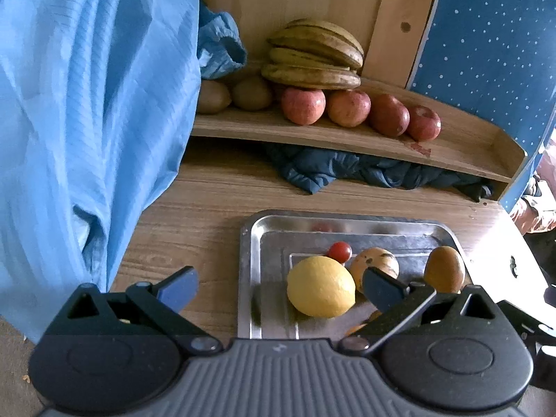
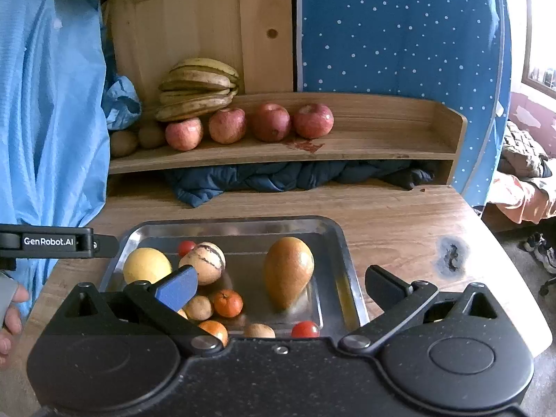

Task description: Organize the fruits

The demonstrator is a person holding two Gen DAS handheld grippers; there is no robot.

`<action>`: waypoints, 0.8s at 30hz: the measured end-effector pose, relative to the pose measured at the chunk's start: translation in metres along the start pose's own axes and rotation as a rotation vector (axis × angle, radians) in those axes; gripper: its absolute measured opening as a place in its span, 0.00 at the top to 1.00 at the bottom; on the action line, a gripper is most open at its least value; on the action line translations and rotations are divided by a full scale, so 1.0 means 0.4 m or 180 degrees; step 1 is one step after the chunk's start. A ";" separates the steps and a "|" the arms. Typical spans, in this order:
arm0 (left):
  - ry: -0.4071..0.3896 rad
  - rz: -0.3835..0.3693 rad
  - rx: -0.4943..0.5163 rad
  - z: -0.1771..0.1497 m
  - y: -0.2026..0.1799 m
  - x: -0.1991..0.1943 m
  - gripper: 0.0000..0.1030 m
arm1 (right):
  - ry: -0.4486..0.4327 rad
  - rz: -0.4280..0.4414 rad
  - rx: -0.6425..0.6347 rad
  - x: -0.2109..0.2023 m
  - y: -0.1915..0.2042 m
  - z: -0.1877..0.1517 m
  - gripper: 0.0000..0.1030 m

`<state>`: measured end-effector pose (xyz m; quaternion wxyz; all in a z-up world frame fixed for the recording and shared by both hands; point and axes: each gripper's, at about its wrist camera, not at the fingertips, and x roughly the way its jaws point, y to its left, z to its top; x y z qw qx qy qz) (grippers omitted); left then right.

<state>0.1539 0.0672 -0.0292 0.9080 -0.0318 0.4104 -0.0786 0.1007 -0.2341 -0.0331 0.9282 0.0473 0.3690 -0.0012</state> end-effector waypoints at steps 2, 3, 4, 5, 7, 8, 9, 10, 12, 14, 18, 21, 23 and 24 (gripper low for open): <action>-0.0003 0.0017 -0.0015 -0.008 -0.002 -0.010 0.00 | -0.0007 0.0017 -0.0014 -0.008 -0.004 -0.006 0.01; -0.0004 0.0028 -0.0023 -0.013 -0.003 -0.015 0.00 | -0.0009 0.0027 -0.0022 -0.012 -0.005 -0.009 0.01; -0.0007 0.0034 -0.0032 -0.017 -0.003 -0.020 0.00 | -0.0011 0.0036 -0.0027 -0.016 -0.007 -0.013 0.01; -0.0012 0.0040 -0.0039 -0.022 -0.004 -0.025 0.00 | -0.0013 0.0045 -0.0031 -0.021 -0.008 -0.017 0.01; -0.0015 0.0055 -0.0051 -0.031 -0.005 -0.036 0.00 | -0.0014 0.0061 -0.0033 -0.028 -0.011 -0.023 0.01; -0.0015 0.0062 -0.0058 -0.035 -0.005 -0.040 0.00 | -0.0013 0.0071 -0.0036 -0.032 -0.012 -0.027 0.01; -0.0017 0.0067 -0.0066 -0.039 -0.005 -0.045 0.00 | -0.0013 0.0079 -0.0041 -0.036 -0.012 -0.031 0.01; -0.0022 0.0073 -0.0074 -0.043 -0.004 -0.049 0.00 | -0.0012 0.0086 -0.0044 -0.040 -0.011 -0.034 0.01; -0.0028 0.0086 -0.0085 -0.051 -0.002 -0.058 0.00 | -0.0013 0.0104 -0.0050 -0.047 -0.011 -0.040 0.01; -0.0030 0.0096 -0.0104 -0.057 0.001 -0.065 0.00 | -0.0014 0.0118 -0.0058 -0.052 -0.009 -0.044 0.01; -0.0051 0.0107 -0.0128 -0.069 0.004 -0.082 0.00 | -0.0006 0.0154 -0.0062 -0.062 -0.008 -0.052 0.01; -0.0067 0.0115 -0.0134 -0.076 0.007 -0.093 0.00 | -0.0013 0.0177 -0.0078 -0.069 -0.006 -0.055 0.01; -0.0077 0.0124 -0.0140 -0.083 0.009 -0.101 0.00 | -0.0025 0.0190 -0.0093 -0.074 -0.003 -0.057 0.01; -0.0081 0.0129 -0.0143 -0.086 0.011 -0.105 0.00 | -0.0036 0.0199 -0.0102 -0.077 -0.001 -0.058 0.01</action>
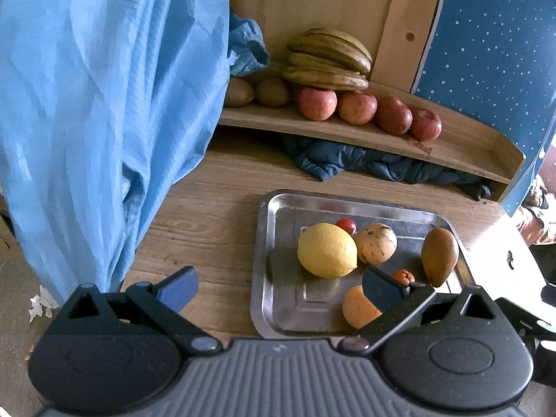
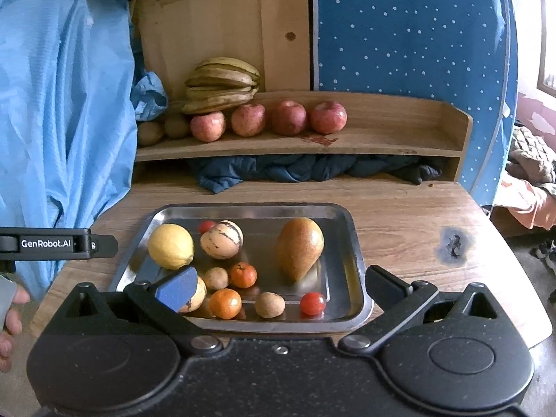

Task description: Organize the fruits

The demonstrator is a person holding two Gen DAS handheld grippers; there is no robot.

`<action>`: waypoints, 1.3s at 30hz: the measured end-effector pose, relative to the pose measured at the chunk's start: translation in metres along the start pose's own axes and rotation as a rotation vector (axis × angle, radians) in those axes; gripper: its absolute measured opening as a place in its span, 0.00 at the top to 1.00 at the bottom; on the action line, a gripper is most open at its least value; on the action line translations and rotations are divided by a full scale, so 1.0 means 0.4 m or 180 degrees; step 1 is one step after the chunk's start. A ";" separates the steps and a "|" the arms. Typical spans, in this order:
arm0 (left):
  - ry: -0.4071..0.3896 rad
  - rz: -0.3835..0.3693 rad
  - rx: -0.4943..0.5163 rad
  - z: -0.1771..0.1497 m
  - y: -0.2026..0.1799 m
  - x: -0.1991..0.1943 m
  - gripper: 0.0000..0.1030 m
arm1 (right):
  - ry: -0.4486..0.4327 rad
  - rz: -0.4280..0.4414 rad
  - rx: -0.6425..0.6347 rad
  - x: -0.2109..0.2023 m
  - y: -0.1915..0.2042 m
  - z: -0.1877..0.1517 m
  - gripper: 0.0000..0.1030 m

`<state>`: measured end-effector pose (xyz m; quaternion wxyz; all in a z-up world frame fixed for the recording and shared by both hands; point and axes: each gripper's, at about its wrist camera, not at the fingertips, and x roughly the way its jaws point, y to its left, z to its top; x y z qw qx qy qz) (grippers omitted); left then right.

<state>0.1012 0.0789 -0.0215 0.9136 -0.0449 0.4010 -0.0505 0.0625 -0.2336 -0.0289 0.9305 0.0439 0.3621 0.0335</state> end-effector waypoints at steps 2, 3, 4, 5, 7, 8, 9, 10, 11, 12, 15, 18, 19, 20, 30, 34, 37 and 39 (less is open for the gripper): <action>-0.0007 0.0012 -0.0010 -0.006 0.004 -0.009 0.00 | -0.0009 0.0018 -0.0016 -0.005 0.003 -0.003 0.01; -0.0010 0.0020 -0.0012 -0.010 0.006 -0.013 0.00 | -0.0010 0.0023 -0.0020 -0.008 0.005 -0.006 0.01; -0.0010 0.0028 -0.0010 -0.013 0.007 -0.016 0.00 | -0.0009 0.0029 -0.0023 -0.010 0.007 -0.008 0.01; -0.0008 0.0038 -0.0006 -0.017 0.009 -0.020 0.00 | -0.0007 0.0037 -0.0025 -0.012 0.008 -0.010 0.01; 0.0001 0.0051 0.0009 -0.024 0.013 -0.026 0.00 | -0.0002 0.0049 -0.0023 -0.017 0.010 -0.016 0.01; 0.0001 0.0056 0.0021 -0.029 0.015 -0.030 0.00 | 0.0003 0.0055 -0.0019 -0.019 0.011 -0.019 0.01; -0.0002 0.0061 0.0035 -0.034 0.015 -0.035 0.00 | 0.0010 0.0061 -0.0011 -0.021 0.012 -0.023 0.01; -0.0004 0.0062 0.0049 -0.040 0.016 -0.039 0.00 | 0.0016 0.0065 -0.0004 -0.024 0.013 -0.027 0.01; -0.0001 0.0066 0.0063 -0.045 0.017 -0.043 0.00 | 0.0021 0.0068 0.0002 -0.027 0.013 -0.030 0.01; 0.0004 0.0072 0.0073 -0.050 0.018 -0.047 0.00 | 0.0028 0.0074 0.0007 -0.029 0.014 -0.035 0.01; 0.0030 0.0090 0.0081 -0.063 0.022 -0.053 0.00 | 0.0044 0.0082 0.0014 -0.037 0.017 -0.048 0.01; 0.0061 0.0104 0.0061 -0.073 0.028 -0.059 0.00 | 0.0071 0.0088 0.0033 -0.041 0.018 -0.057 0.01; 0.0065 0.0105 0.0057 -0.075 0.031 -0.061 0.00 | 0.0079 0.0089 0.0035 -0.043 0.018 -0.061 0.01; 0.0068 0.0108 0.0055 -0.077 0.033 -0.062 0.00 | 0.0087 0.0090 0.0037 -0.044 0.018 -0.063 0.01; 0.0112 0.0081 0.0137 -0.073 0.048 -0.058 0.00 | 0.0170 0.0065 0.0058 -0.041 0.037 -0.072 0.01; 0.0173 0.0040 0.0243 -0.072 0.052 -0.050 0.00 | 0.0203 0.0029 0.0072 -0.037 0.048 -0.073 0.01; 0.0205 0.0007 0.0318 -0.069 0.059 -0.050 0.00 | 0.0234 -0.0011 0.0115 -0.034 0.057 -0.072 0.01; 0.0214 -0.0009 0.0354 -0.069 0.064 -0.049 0.00 | 0.0241 -0.0023 0.0126 -0.034 0.065 -0.073 0.01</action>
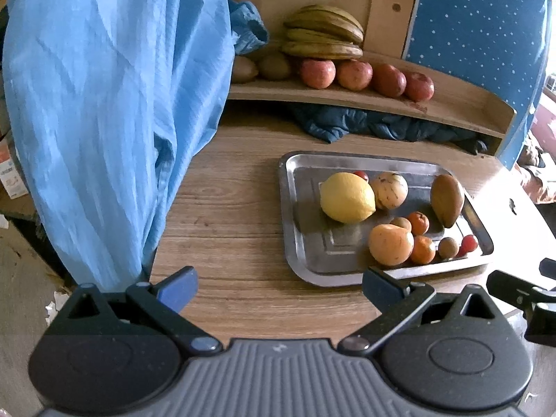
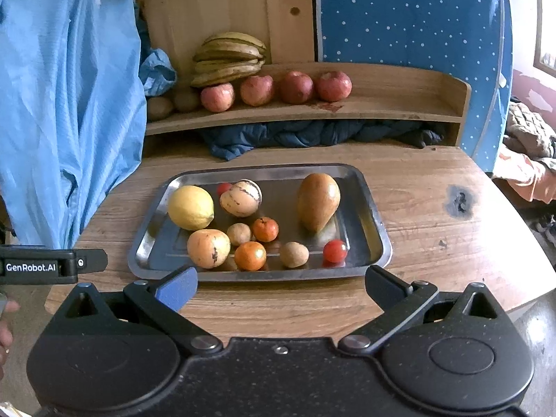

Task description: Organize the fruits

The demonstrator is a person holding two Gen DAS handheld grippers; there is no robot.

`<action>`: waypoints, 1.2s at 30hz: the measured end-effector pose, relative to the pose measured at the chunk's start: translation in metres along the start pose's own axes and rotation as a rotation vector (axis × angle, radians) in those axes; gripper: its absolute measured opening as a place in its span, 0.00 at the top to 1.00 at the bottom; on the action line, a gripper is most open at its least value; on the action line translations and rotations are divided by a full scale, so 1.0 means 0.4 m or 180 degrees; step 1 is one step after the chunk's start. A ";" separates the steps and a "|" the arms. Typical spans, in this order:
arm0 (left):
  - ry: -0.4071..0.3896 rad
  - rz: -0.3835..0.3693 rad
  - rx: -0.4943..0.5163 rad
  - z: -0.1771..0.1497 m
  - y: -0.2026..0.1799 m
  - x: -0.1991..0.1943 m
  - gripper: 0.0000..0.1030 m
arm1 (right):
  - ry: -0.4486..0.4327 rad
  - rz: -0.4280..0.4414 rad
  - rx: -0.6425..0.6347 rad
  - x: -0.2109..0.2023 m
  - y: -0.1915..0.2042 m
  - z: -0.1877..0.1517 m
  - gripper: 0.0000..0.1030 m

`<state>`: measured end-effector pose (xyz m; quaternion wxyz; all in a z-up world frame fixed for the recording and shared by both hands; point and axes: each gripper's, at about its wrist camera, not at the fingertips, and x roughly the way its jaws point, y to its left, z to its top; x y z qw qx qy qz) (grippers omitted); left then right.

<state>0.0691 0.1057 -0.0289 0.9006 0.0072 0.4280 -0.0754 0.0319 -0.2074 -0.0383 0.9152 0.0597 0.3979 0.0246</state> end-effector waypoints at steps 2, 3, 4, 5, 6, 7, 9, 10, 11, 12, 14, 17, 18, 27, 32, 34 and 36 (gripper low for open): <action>0.0026 -0.0012 0.0038 -0.002 0.005 0.004 0.00 | 0.0016 -0.0030 -0.0006 0.001 0.007 -0.003 0.01; 0.0032 -0.0018 0.0052 -0.004 0.008 0.004 0.00 | 0.0024 -0.0046 0.0004 0.001 0.011 -0.005 0.01; 0.0039 -0.0023 0.0067 -0.005 0.011 0.005 0.00 | 0.0028 -0.0050 0.0015 0.001 0.012 -0.007 0.01; 0.0043 -0.0026 0.0075 -0.006 0.012 0.006 0.00 | 0.0032 -0.0060 0.0030 0.001 0.015 -0.009 0.01; 0.0051 -0.0033 0.0081 -0.007 0.015 0.007 0.00 | 0.0038 -0.0078 0.0043 0.001 0.017 -0.011 0.01; 0.0059 -0.0041 0.0084 -0.008 0.017 0.009 0.00 | 0.0043 -0.0096 0.0058 0.001 0.019 -0.013 0.01; 0.0071 -0.0055 0.0090 -0.009 0.021 0.010 0.00 | 0.0055 -0.0124 0.0087 0.002 0.020 -0.016 0.01; 0.0073 -0.0064 0.0097 -0.010 0.022 0.011 0.00 | 0.0060 -0.0139 0.0101 0.003 0.021 -0.017 0.01; 0.0072 -0.0070 0.0106 -0.010 0.023 0.011 0.00 | 0.0061 -0.0151 0.0109 0.003 0.021 -0.018 0.01; 0.0073 -0.0073 0.0115 -0.010 0.024 0.011 0.00 | 0.0061 -0.0166 0.0115 0.002 0.021 -0.018 0.01; 0.0070 -0.0082 0.0123 -0.011 0.024 0.011 0.00 | 0.0061 -0.0185 0.0131 0.002 0.021 -0.019 0.01; 0.0071 -0.0095 0.0122 -0.011 0.026 0.011 0.00 | 0.0064 -0.0199 0.0134 0.000 0.024 -0.021 0.01; 0.0071 -0.0098 0.0124 -0.012 0.026 0.011 0.00 | 0.0067 -0.0200 0.0131 0.000 0.025 -0.021 0.01; 0.0071 -0.0120 0.0132 -0.013 0.024 0.011 0.00 | 0.0073 -0.0198 0.0117 0.000 0.026 -0.019 0.01; 0.0076 -0.0119 0.0146 -0.013 0.024 0.011 0.00 | 0.0073 -0.0190 0.0109 0.003 0.027 -0.019 0.01; 0.0080 -0.0115 0.0146 -0.013 0.024 0.011 0.00 | 0.0077 -0.0187 0.0110 0.003 0.028 -0.019 0.01; 0.0082 -0.0115 0.0145 -0.012 0.023 0.012 0.00 | 0.0078 -0.0188 0.0109 0.004 0.028 -0.019 0.01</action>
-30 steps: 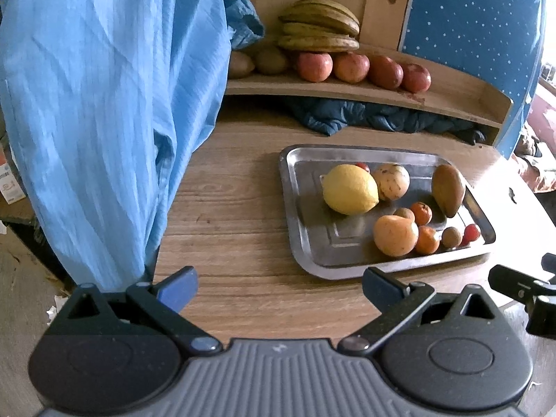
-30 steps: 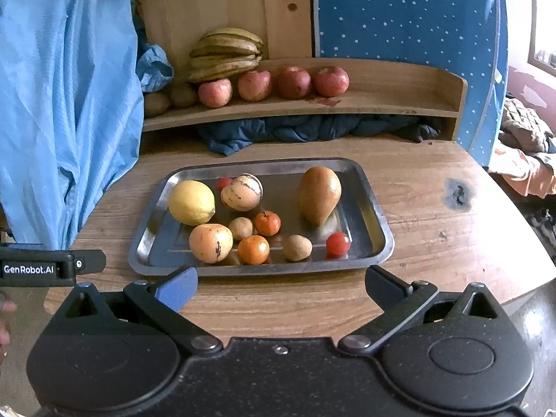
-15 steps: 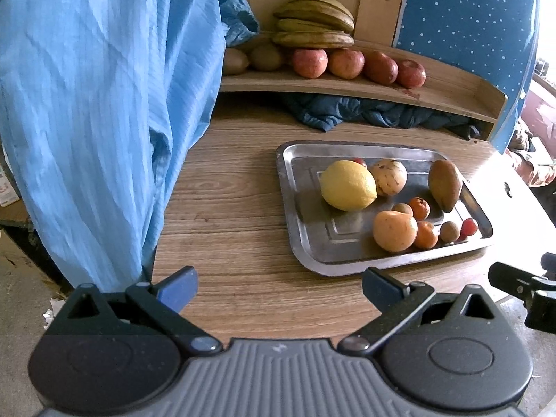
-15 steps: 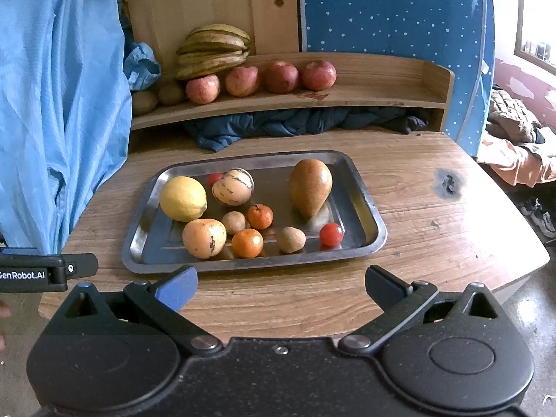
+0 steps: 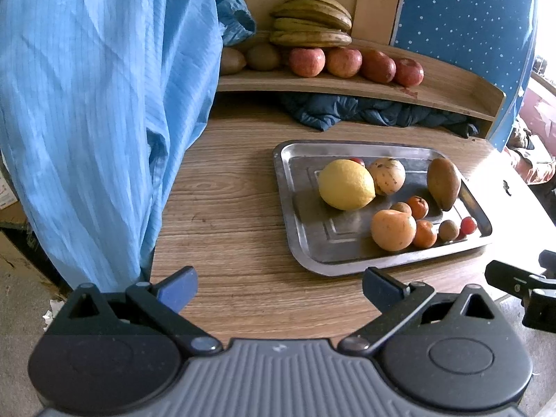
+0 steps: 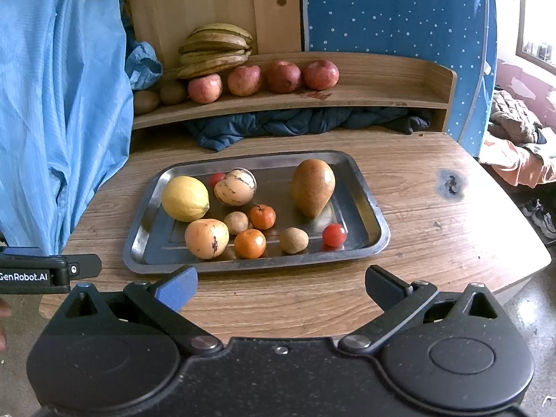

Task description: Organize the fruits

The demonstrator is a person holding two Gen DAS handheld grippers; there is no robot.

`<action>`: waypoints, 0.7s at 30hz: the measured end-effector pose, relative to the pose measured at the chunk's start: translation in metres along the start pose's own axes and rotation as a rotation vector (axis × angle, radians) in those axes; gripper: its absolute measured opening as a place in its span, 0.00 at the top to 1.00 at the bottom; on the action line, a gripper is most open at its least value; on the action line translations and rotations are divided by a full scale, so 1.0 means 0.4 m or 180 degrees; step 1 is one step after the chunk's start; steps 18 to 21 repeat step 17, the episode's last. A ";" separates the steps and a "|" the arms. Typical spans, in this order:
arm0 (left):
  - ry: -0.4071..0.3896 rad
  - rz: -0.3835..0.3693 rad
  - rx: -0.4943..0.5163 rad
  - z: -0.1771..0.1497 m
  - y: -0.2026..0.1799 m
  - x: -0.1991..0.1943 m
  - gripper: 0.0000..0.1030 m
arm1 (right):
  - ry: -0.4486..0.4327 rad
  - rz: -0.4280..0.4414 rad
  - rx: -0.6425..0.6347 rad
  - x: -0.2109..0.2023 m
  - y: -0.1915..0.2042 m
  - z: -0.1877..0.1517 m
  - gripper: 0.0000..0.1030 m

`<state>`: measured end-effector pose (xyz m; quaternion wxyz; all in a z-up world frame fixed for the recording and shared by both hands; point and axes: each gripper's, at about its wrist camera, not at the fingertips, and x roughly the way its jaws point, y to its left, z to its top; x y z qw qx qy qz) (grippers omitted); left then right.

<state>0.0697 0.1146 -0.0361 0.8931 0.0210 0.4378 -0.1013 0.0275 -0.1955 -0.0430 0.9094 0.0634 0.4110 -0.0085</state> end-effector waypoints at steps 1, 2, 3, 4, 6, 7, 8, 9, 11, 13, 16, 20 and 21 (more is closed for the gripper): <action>0.0004 0.0001 -0.0002 0.000 0.000 0.001 0.00 | 0.0000 0.0000 -0.0002 0.000 0.000 0.000 0.01; 0.0008 0.0003 -0.0004 0.000 0.000 0.001 0.00 | 0.0000 0.0000 -0.0002 0.000 0.000 0.001 0.01; 0.0011 0.0010 -0.0006 0.000 0.000 0.002 0.00 | 0.0003 -0.0001 -0.0004 0.001 0.001 0.000 0.01; 0.0015 0.0027 -0.0009 0.000 -0.001 0.003 0.00 | 0.0004 -0.0001 -0.0003 0.001 0.001 0.001 0.01; 0.0049 0.0047 -0.0021 0.003 -0.002 0.003 0.00 | 0.0002 -0.0001 -0.0007 0.001 0.002 0.001 0.01; 0.0056 0.0004 -0.0038 0.005 -0.001 0.003 0.00 | 0.0002 -0.0004 -0.0005 0.001 0.002 0.001 0.01; 0.0053 -0.0031 -0.0063 0.004 0.000 0.001 0.00 | 0.0002 -0.0003 -0.0012 0.001 0.001 0.000 0.01; 0.0051 -0.0054 -0.0091 0.004 0.001 0.000 0.00 | 0.0004 -0.0003 -0.0016 0.001 0.002 -0.001 0.01; 0.0074 -0.0096 -0.0128 0.004 0.002 0.002 0.00 | 0.0009 -0.0002 -0.0029 0.002 0.003 -0.002 0.01; 0.0082 -0.0121 -0.0161 0.003 0.004 0.002 0.00 | 0.0014 0.0004 -0.0043 0.002 0.000 -0.002 0.01; 0.0063 -0.0094 -0.0155 0.002 0.003 0.002 0.00 | 0.0022 0.0007 -0.0053 0.001 0.000 -0.003 0.01; 0.0059 -0.0089 -0.0148 0.001 0.002 0.002 0.00 | 0.0026 0.0010 -0.0055 0.001 -0.001 -0.002 0.01; 0.0059 -0.0089 -0.0148 0.001 0.002 0.002 0.00 | 0.0026 0.0010 -0.0055 0.001 -0.001 -0.002 0.01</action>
